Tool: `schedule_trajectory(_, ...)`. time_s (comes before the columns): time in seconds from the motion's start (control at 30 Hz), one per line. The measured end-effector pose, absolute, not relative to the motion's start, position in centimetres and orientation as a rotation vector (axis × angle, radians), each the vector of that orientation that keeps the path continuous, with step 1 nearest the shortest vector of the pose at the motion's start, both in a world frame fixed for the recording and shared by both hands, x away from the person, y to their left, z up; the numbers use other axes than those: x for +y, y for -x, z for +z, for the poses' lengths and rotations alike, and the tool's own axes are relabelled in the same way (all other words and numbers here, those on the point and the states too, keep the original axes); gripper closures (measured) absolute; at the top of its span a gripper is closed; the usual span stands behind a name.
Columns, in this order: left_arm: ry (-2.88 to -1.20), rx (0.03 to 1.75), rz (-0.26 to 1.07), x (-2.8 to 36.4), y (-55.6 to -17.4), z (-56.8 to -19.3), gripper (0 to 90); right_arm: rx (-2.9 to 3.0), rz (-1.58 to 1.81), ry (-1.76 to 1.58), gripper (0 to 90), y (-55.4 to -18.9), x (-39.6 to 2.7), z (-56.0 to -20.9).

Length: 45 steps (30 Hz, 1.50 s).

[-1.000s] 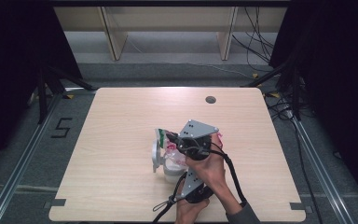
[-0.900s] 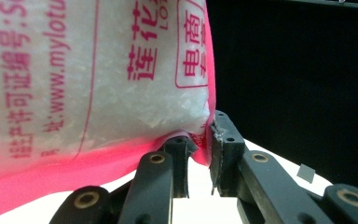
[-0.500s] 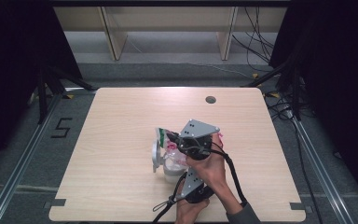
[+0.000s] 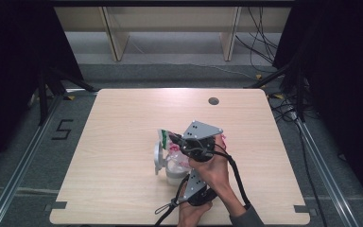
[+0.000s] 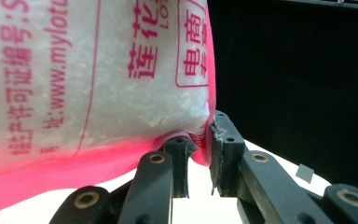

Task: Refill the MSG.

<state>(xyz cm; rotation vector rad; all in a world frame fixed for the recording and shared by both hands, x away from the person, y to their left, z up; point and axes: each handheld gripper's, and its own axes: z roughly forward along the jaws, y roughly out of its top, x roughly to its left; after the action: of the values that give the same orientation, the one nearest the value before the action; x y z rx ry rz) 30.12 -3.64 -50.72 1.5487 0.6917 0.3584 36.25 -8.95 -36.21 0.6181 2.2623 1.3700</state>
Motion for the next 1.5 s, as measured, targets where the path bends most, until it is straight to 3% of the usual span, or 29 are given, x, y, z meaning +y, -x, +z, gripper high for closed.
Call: schedule_trajectory(1.5,-1.546,0.695,0.331,-3.53,-29.90,-51.08,77.5,2.263,1.405,-0.620,90.0,-36.33,-9.73,-35.97)
